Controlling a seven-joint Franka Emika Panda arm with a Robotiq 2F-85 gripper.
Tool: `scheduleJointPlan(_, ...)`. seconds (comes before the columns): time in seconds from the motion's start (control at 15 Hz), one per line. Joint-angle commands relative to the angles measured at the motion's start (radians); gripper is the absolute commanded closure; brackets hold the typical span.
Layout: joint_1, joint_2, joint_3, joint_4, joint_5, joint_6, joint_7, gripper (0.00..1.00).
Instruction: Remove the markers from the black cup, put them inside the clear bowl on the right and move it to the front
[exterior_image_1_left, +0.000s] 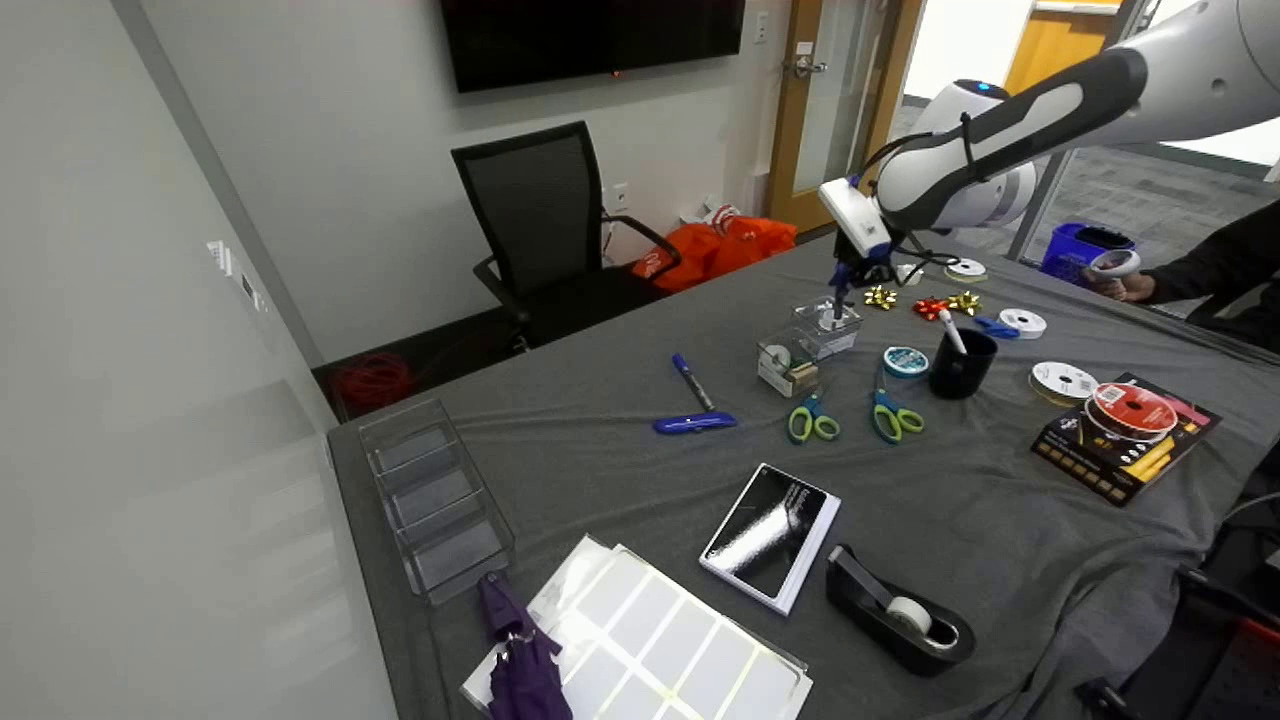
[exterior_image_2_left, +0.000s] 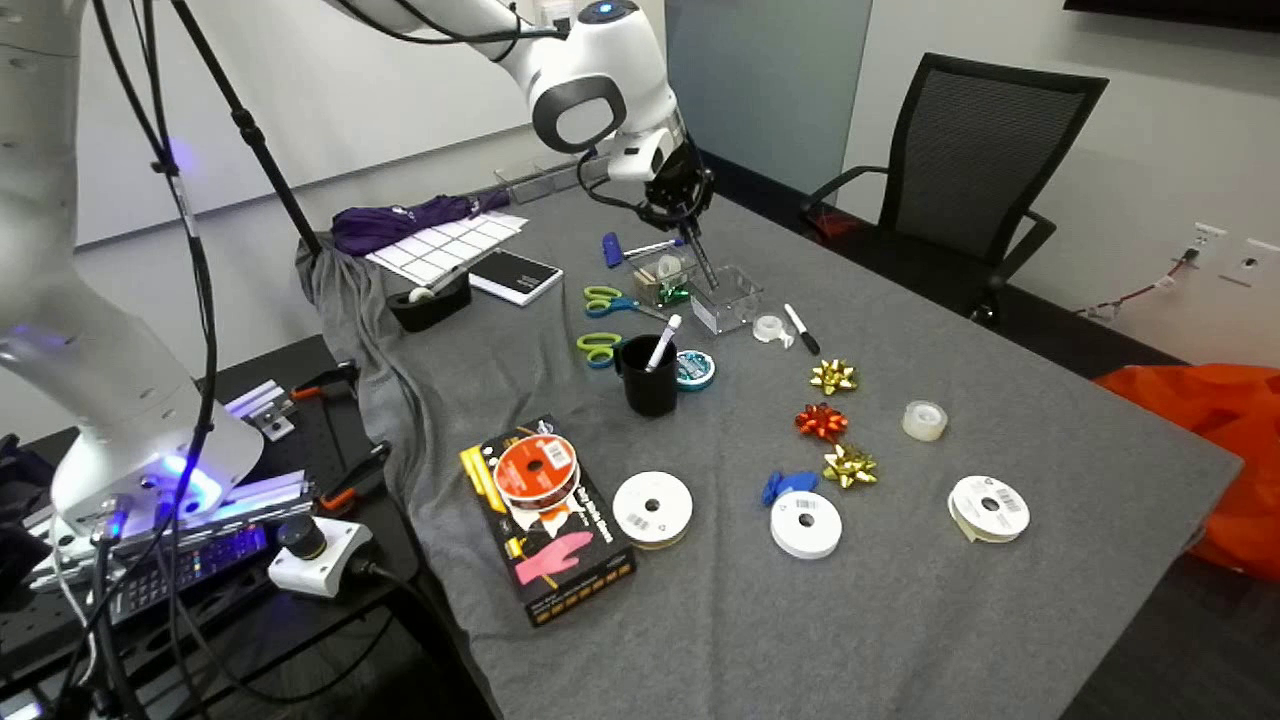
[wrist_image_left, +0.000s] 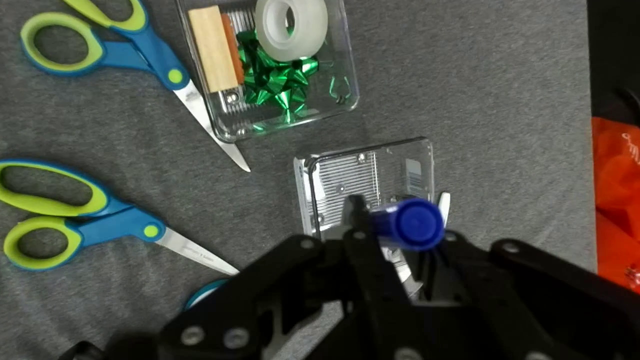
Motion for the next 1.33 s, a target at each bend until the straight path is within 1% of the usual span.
scheduleJointPlan(0.0,0.020,0.081,-0.031,0.070,-0.037,0.022,0.049,0.95)
scheduleJointPlan(0.2,0.030,0.123,-0.050,0.099,-0.063,0.041,0.075,0.95)
scheduleJointPlan(0.47,0.042,0.186,-0.074,0.140,-0.087,0.123,0.096,0.95)
scheduleJointPlan(0.53,0.048,0.203,-0.087,0.155,-0.095,0.130,0.099,0.56)
scheduleJointPlan(0.6,0.051,0.218,-0.094,0.165,-0.100,0.136,0.098,0.55)
scheduleJointPlan(0.67,0.046,0.245,-0.102,0.212,-0.106,0.119,0.097,0.49)
scheduleJointPlan(0.87,0.040,0.265,-0.107,0.242,-0.110,0.114,0.084,0.27)
scheduleJointPlan(1.0,0.028,0.249,-0.093,0.235,-0.106,0.110,0.057,0.12)
scheduleJointPlan(1.07,0.021,0.232,-0.081,0.220,-0.106,0.106,0.033,0.06)
scheduleJointPlan(1.13,0.017,0.208,-0.071,0.194,-0.107,0.105,0.007,0.01)
scheduleJointPlan(1.27,0.005,0.160,-0.048,0.142,-0.101,0.099,-0.056,0.00)
